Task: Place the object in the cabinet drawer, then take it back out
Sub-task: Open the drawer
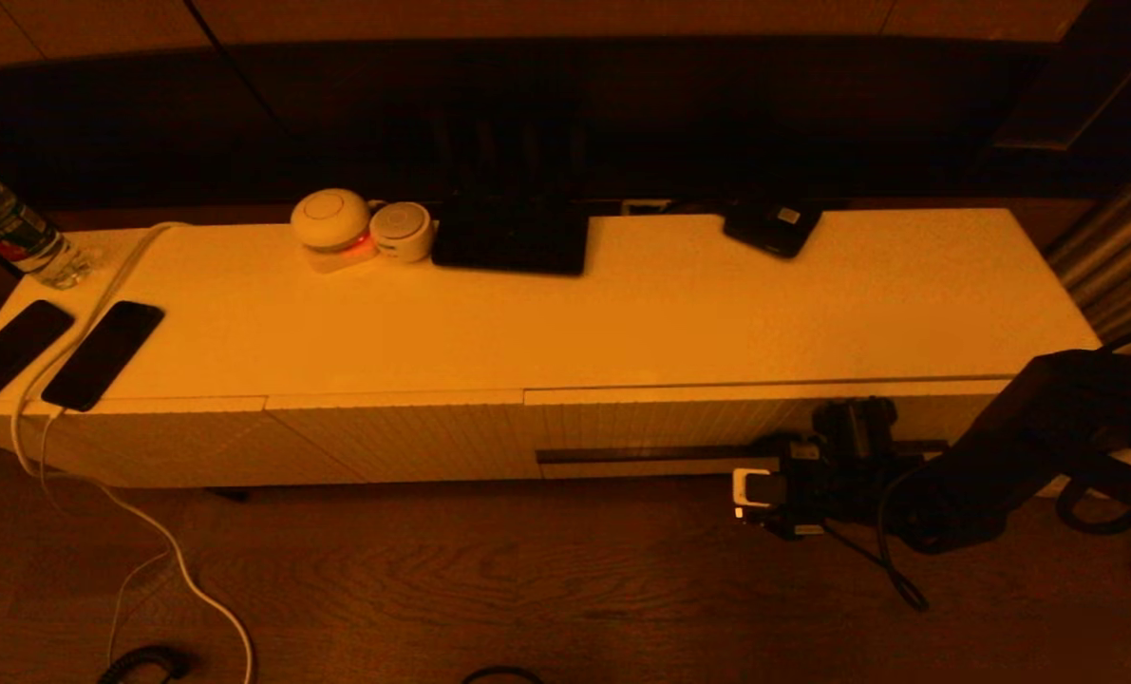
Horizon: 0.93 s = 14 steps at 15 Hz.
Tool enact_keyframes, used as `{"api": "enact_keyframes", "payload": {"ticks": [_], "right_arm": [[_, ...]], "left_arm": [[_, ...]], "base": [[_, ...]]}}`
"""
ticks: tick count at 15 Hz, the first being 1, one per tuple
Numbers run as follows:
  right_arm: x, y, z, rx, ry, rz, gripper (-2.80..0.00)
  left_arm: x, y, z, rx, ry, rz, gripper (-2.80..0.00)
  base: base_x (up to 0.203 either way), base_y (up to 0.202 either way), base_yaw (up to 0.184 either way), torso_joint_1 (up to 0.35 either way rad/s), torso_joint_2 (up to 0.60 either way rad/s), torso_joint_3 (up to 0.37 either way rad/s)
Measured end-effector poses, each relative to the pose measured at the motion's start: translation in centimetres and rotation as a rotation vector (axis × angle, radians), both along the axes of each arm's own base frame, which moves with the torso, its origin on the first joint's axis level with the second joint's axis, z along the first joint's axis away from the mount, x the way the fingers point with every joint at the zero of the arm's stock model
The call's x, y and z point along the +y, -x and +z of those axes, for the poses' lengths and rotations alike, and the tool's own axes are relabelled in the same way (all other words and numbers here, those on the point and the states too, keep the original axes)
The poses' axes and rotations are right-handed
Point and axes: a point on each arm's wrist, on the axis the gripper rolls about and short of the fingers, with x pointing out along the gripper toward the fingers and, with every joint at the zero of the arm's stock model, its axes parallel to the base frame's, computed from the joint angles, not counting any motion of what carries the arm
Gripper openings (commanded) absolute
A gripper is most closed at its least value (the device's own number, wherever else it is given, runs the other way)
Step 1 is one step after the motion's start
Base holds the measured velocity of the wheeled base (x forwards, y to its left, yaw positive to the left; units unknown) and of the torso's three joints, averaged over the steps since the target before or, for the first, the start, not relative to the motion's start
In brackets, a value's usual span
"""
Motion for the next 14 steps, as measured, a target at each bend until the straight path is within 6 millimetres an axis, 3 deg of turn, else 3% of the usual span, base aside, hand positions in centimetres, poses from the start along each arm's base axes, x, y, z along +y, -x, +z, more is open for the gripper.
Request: {"api": "enact_keyframes", "payload": {"ticks": [7,14], "right_arm": [[-0.2,1.3,-1.8,0.067,0.015,-0.001,0.0],[-0.4,4.0,-2.7,0.165,0.03,0.012,0.0]], "left_arm": [[0.0,0.0,0.0,0.0,0.0,0.0,-2.8],[0.0,0.0,0.0,0.0,0.0,0.0,-2.8]], "base": [[0.0,0.0,0.0,0.0,0.0,0.0],[0.0,0.0,0.0,0.0,0.0,0.0]]}}
